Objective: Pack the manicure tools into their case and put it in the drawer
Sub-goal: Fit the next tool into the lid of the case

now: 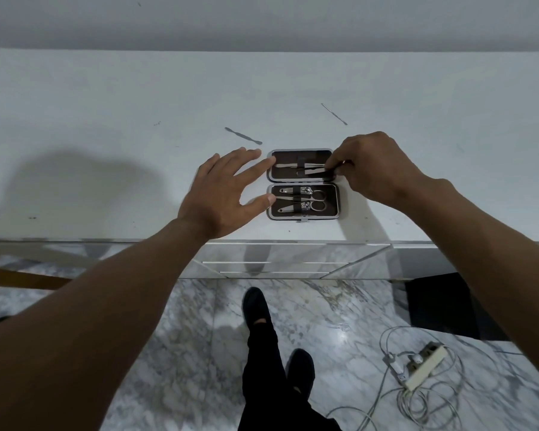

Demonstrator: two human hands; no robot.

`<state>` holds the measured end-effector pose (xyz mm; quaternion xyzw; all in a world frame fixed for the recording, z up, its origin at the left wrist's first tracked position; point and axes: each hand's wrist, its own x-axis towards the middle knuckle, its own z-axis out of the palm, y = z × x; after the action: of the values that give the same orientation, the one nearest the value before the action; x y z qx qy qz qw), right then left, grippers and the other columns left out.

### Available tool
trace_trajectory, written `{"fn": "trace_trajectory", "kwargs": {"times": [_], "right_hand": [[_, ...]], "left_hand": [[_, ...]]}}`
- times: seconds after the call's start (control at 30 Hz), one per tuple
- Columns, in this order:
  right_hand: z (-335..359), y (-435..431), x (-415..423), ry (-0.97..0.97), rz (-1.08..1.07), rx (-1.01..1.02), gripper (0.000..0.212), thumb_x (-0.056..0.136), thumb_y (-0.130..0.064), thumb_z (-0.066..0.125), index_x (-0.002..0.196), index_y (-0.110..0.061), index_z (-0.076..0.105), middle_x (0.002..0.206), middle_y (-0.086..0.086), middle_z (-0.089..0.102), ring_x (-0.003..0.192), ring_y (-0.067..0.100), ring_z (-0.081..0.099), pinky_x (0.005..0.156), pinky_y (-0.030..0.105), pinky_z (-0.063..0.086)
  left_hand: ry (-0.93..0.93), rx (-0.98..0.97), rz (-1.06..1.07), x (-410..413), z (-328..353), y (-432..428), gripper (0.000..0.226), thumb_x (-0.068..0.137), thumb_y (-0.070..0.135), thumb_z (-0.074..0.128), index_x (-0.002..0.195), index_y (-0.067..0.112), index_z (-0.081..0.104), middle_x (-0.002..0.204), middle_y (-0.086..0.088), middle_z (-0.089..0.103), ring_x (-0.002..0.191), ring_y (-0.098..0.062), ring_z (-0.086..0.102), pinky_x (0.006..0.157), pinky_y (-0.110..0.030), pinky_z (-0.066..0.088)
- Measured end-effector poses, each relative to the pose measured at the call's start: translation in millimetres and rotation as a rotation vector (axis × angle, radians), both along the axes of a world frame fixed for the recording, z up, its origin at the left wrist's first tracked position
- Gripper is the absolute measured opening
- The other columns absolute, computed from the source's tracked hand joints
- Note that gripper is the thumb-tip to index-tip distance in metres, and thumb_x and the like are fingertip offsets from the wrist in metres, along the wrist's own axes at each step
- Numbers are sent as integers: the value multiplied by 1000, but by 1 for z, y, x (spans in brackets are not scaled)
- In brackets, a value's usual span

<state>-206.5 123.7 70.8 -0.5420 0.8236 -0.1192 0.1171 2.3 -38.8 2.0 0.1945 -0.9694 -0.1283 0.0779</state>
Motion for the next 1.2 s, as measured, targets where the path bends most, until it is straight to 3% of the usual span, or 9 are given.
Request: {"fn": "trace_trajectory", "kwargs": {"times": [0.2, 0.73, 1.2], "right_hand": [[2, -5, 4, -8, 13, 13, 31, 85, 3, 55, 102, -14, 75, 104, 10, 72, 98, 33, 63, 84, 39, 51], [-12, -27, 15, -73, -17, 24, 29, 82, -3, 58, 97, -22, 75, 99, 14, 72, 89, 33, 64, 80, 36, 54], [-10, -22, 15, -84, -19, 17, 30, 85, -1, 55, 101, -18, 74, 100, 13, 72, 92, 31, 64, 81, 34, 53]], "left_hand": [[10, 4, -2, 0, 0, 0, 62, 92, 65, 37, 149, 41, 29, 154, 9, 36, 146, -12, 24, 118, -42, 15], [16, 15, 9, 0, -2, -1, 62, 92, 65, 38, 148, 42, 30, 154, 11, 35, 146, -11, 22, 118, -41, 13], [24, 7, 10, 0, -1, -1, 62, 92, 65, 37, 148, 41, 31, 153, 11, 36, 146, -11, 24, 117, -40, 15]]}}
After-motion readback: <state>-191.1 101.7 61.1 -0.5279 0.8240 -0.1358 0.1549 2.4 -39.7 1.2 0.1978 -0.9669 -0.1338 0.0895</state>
